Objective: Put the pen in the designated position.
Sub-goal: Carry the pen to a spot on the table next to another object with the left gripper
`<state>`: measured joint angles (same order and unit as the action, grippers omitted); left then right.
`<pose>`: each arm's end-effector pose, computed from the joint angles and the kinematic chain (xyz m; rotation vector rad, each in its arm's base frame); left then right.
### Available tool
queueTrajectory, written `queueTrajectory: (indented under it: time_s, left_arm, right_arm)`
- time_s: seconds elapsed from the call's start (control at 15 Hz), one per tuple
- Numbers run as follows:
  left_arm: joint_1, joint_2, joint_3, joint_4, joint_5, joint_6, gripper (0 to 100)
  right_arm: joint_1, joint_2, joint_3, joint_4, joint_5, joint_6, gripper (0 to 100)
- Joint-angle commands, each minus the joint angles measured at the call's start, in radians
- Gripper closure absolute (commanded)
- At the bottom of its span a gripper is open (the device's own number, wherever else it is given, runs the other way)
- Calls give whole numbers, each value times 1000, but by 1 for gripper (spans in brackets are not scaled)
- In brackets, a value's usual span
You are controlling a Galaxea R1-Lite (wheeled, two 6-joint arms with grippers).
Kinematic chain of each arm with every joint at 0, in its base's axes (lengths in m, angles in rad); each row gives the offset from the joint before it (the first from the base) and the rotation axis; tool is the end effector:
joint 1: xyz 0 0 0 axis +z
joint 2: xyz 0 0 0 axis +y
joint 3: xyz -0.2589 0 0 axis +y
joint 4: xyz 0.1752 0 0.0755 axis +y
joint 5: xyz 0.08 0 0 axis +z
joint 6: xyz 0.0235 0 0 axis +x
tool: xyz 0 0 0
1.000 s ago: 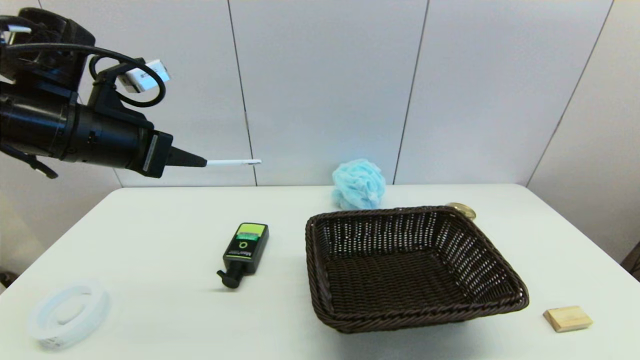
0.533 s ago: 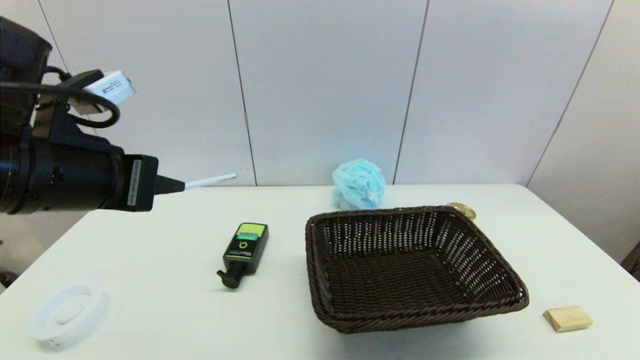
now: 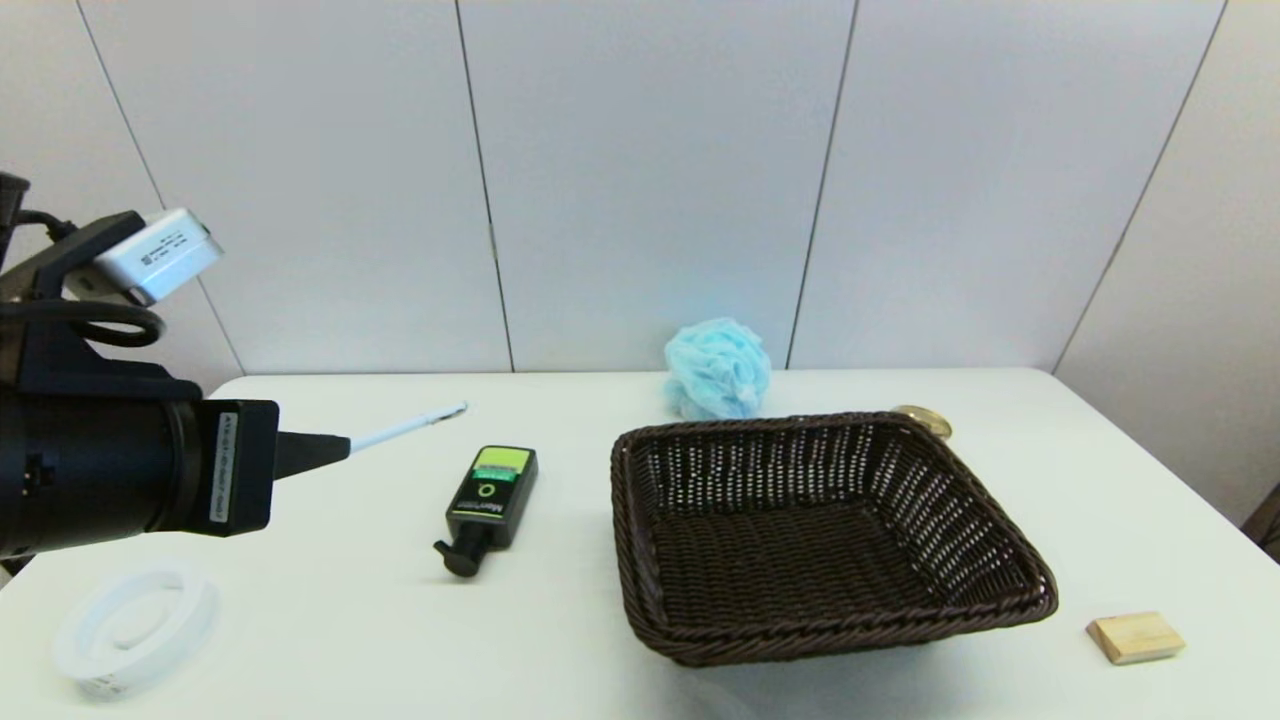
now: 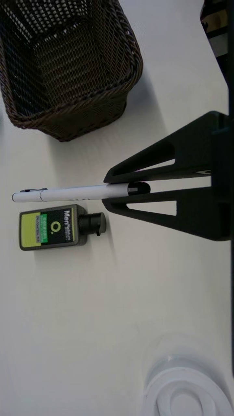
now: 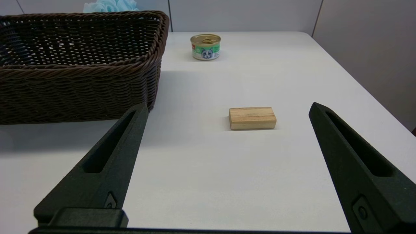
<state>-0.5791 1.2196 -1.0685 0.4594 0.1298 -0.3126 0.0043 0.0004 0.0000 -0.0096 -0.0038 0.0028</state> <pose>0.1524 -0.0960 0.2321 -0.0853 0.6369 -0.3394 0.0198 0.0000 0.0765 0.0028 -0.0092 0.0005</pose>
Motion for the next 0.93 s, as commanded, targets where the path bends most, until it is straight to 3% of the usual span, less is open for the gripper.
queueTrajectory:
  time_s: [0.07,0.2,0.6,0.93]
  left_arm:
    - [-19,6,35,-57,1,-3,100]
    - [-44,9,94,-139,-2,-7,100]
    - [-206,9,223,-217,2,-155,100]
    - [-211,92,252,-257,48,-157,100]
  right_arm:
    - [0,1,2,0,-1,0,0]
    - [0,1,2,-1,1,0,0]
    - [0,1,2,0,1,0,0]
    - [0,1,2,0,1,0,0]
